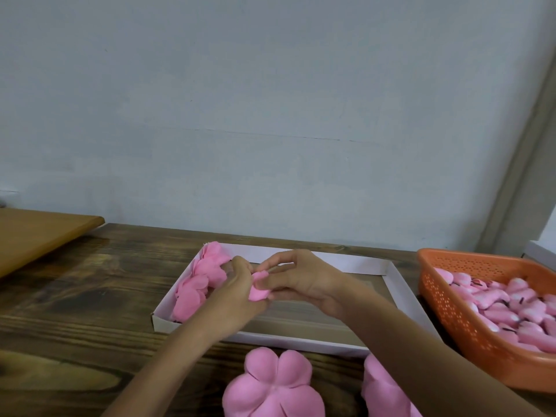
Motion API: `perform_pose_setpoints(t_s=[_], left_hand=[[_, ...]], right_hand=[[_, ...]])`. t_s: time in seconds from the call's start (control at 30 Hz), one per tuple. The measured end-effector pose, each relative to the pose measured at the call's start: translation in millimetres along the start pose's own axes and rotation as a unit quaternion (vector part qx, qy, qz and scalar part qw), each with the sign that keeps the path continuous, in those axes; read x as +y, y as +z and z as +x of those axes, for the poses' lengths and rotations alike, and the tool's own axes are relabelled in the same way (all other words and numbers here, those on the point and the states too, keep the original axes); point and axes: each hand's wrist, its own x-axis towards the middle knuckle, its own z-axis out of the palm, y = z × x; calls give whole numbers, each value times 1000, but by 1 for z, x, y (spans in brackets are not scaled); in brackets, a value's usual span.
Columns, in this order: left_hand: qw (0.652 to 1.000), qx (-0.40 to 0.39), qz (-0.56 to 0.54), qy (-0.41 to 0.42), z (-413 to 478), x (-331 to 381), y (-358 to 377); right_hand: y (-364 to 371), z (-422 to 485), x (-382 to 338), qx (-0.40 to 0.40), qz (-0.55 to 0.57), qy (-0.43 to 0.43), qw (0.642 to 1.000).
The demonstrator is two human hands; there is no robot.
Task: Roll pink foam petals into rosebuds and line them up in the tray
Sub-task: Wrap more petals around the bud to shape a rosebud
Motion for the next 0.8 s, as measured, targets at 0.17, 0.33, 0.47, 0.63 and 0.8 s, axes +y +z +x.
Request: perform_pose_setpoints(t_s=[0.17, 0.33, 0.47, 0.63, 0.8], left_hand=[[999, -38, 7, -10, 10, -2, 0], [1000, -6, -1, -22, 15, -5, -8], [995, 66, 59, -44, 8, -17, -12], [931, 273, 217, 106, -3, -30, -15], [908, 296, 216, 202, -5, -30, -17]], right_hand=[[-3, 10, 8, -4, 28, 11, 1000], [-7, 27, 7, 6, 60, 24, 998], [-14, 54, 0, 56, 89, 36, 994], [-9, 98, 12, 132, 92, 48, 986], [-1, 131, 29, 175, 86, 90, 977]])
